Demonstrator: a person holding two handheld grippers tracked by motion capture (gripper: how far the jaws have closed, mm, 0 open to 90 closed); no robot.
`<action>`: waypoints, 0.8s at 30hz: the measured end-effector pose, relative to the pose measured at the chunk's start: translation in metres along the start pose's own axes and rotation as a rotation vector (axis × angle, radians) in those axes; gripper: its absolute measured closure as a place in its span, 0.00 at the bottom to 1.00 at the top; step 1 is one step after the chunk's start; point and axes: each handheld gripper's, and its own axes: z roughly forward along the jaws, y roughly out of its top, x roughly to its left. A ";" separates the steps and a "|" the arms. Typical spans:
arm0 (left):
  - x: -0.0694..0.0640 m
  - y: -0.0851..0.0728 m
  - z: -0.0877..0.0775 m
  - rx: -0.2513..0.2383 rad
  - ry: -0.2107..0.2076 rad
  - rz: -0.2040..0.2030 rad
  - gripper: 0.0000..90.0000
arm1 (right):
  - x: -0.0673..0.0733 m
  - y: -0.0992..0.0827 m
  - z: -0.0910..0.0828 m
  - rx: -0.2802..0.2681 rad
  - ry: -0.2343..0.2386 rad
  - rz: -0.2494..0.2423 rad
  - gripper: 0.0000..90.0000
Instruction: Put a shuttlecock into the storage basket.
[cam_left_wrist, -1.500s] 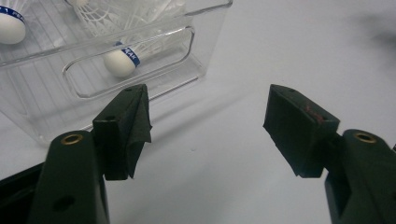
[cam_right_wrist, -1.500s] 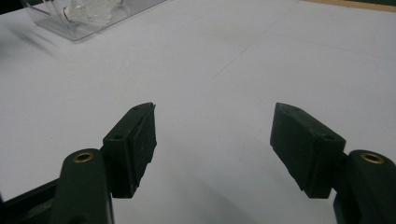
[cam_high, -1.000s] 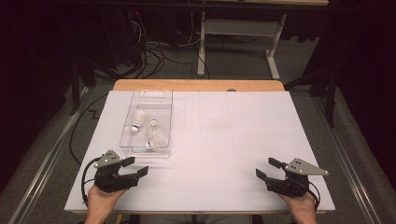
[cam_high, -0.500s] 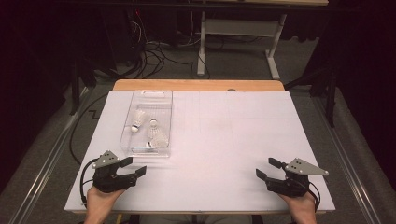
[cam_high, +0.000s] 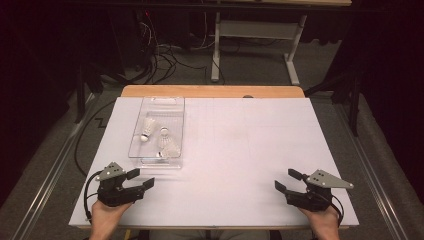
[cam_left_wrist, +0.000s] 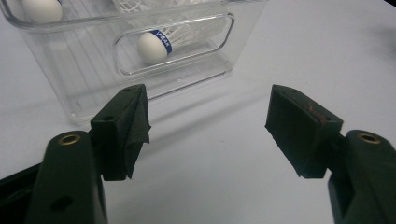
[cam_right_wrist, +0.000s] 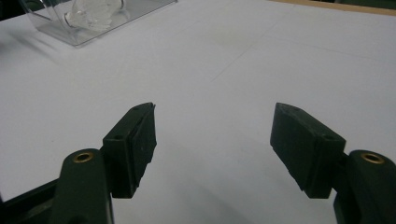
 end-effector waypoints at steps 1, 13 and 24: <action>0.000 0.000 0.000 -0.002 0.002 -0.001 0.34 | 0.000 0.000 0.000 -0.001 0.000 0.000 0.35; 0.007 -0.004 -0.003 -0.018 0.021 -0.025 0.33 | -0.002 -0.001 -0.003 -0.022 -0.002 0.012 0.35; 0.013 -0.007 -0.008 -0.052 0.021 -0.061 0.32 | -0.010 -0.004 -0.011 -0.086 0.005 0.085 0.34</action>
